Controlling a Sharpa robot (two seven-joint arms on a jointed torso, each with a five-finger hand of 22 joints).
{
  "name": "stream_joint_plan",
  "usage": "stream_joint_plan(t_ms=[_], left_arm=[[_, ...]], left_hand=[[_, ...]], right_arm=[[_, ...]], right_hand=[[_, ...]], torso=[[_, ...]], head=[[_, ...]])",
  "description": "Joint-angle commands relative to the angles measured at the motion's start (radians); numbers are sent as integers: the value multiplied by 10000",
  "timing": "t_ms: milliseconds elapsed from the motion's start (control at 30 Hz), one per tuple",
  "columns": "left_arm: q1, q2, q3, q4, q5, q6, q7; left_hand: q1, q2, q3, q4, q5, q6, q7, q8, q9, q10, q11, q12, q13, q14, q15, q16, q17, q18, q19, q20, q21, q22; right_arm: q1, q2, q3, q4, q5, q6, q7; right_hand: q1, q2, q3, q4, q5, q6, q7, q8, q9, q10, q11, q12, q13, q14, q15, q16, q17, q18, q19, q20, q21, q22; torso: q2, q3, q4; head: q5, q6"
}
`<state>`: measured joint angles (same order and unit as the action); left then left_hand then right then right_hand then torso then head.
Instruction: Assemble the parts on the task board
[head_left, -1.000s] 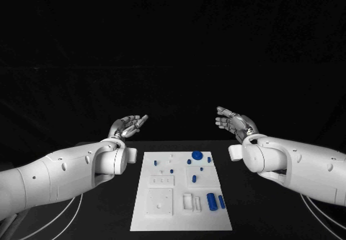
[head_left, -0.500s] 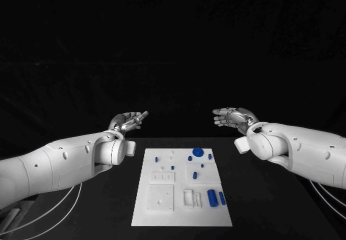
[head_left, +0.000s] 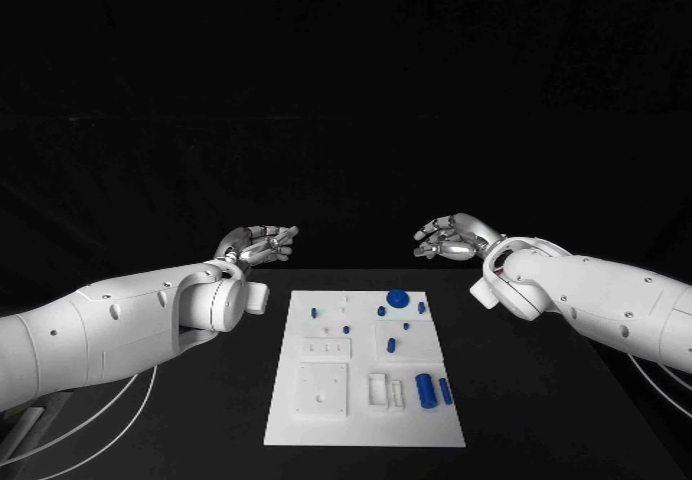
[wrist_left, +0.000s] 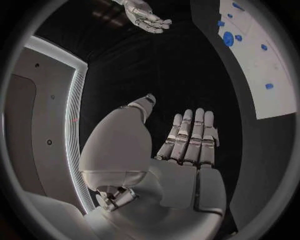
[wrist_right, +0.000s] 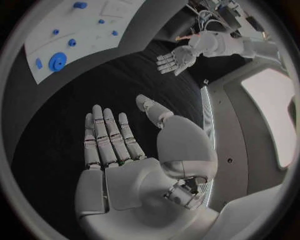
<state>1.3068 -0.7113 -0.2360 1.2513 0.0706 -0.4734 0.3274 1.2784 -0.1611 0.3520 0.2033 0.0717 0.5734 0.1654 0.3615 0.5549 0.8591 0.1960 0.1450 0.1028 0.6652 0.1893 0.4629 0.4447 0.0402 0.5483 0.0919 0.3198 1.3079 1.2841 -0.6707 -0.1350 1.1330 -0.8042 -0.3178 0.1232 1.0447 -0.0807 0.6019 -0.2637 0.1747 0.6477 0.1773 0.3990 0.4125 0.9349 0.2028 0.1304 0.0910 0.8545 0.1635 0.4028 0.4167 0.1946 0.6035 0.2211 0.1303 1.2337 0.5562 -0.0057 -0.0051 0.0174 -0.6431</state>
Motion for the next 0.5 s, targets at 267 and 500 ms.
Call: stream_joint_plan(t_ms=[267,500], left_arm=[[124,-627,73,1306,-257,1239,522],[262,-999,121,2133,-287,1437,483]], left_hand=[[664,708,-1165,-638,330,1150,388,58,-412,1922,-486,609,121,2265,-682,741,148,552,1786,-514,718,195],[867,853,-1611,-623,323,1371,344,-63,-699,2231,-561,491,-30,2498,-770,666,138,410,1953,-715,762,152]], right_arm=[[-23,438,63,-629,-5382,773,-427],[-28,735,97,-723,-7240,628,-1126]], right_hand=[[737,-743,805,-184,-4,1665,77,156,-73,1862,-979,224,222,5192,-1717,4365,2746,672,6645,-1909,2779,348],[804,-828,887,-172,-231,1814,58,-100,-193,2031,-983,-92,226,4965,-1735,6422,3924,672,7393,-2369,3598,979]], torso=[[506,47,199],[815,79,357]], head=[[-122,63],[-290,220]])
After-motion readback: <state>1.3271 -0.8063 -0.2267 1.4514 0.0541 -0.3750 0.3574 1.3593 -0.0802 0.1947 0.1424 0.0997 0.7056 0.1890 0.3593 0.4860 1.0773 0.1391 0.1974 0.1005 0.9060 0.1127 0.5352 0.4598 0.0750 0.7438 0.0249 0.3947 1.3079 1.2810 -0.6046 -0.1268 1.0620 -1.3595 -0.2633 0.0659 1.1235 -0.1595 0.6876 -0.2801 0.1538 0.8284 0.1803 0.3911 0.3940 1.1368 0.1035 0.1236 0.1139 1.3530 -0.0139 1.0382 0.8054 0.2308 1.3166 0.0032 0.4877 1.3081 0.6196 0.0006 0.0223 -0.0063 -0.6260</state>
